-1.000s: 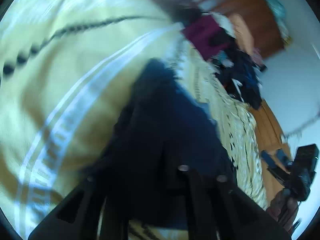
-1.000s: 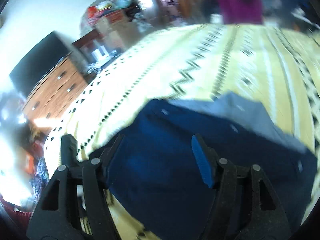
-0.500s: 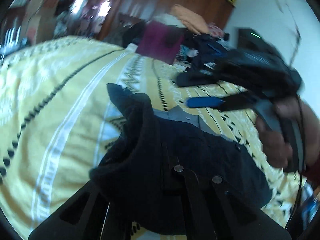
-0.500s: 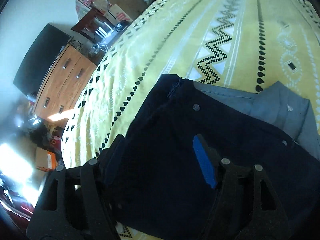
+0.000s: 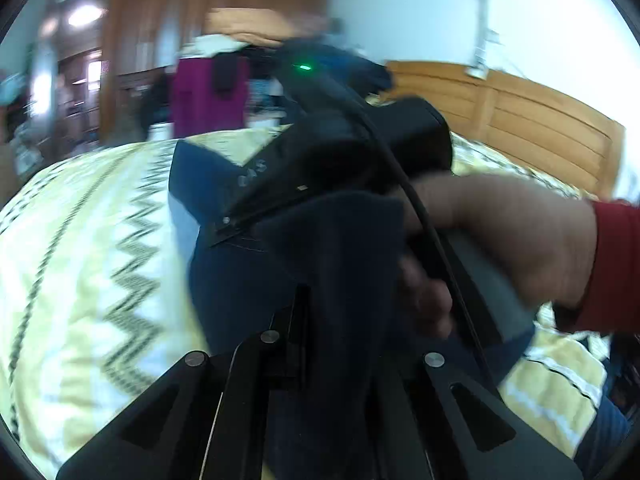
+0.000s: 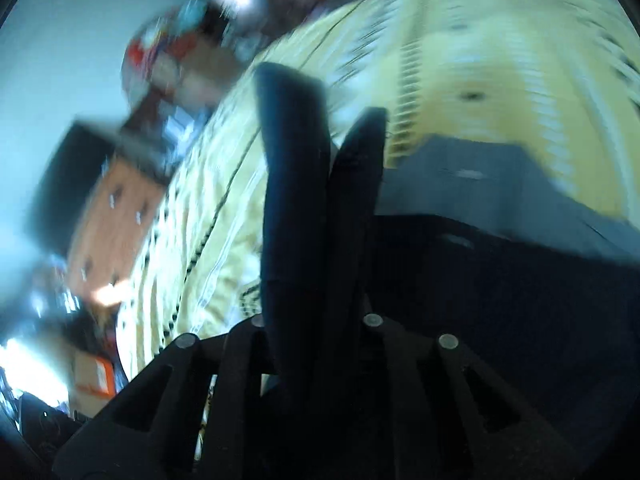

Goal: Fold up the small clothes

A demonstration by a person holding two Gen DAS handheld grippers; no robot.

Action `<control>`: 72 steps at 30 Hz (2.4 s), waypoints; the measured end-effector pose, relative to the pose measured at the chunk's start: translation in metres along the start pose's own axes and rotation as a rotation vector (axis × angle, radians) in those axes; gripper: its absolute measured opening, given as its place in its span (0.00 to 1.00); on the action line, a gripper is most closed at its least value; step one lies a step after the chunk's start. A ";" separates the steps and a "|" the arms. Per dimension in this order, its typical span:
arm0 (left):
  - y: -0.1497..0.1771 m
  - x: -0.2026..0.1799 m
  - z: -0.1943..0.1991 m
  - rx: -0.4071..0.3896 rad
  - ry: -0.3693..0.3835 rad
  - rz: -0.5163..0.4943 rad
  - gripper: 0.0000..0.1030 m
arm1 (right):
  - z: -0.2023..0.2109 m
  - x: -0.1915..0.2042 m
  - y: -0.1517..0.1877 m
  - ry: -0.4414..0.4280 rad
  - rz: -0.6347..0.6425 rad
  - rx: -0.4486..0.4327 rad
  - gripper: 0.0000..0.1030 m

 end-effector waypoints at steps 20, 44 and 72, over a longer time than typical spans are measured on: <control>0.020 -0.241 -0.153 0.367 0.291 -0.326 0.17 | 0.094 -0.243 0.101 -0.209 -0.443 -0.074 0.07; 0.091 -0.112 -0.007 0.288 -0.013 -0.148 0.44 | 0.140 -0.183 0.187 -0.207 -0.386 0.002 0.49; 0.056 -0.087 0.004 0.144 -0.024 -0.320 0.32 | 0.126 -0.189 0.185 -0.102 -0.393 -0.014 0.03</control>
Point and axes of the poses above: each gripper's, at about its wrist camera, not at the fingertips, and z roughly against the way its jaws point, x to its left, y to its underside, the point moved 4 cm from there along -z, roughly the way its jaws point, and after that the axes turned 6 degrees about x, right-handed, at the moved point
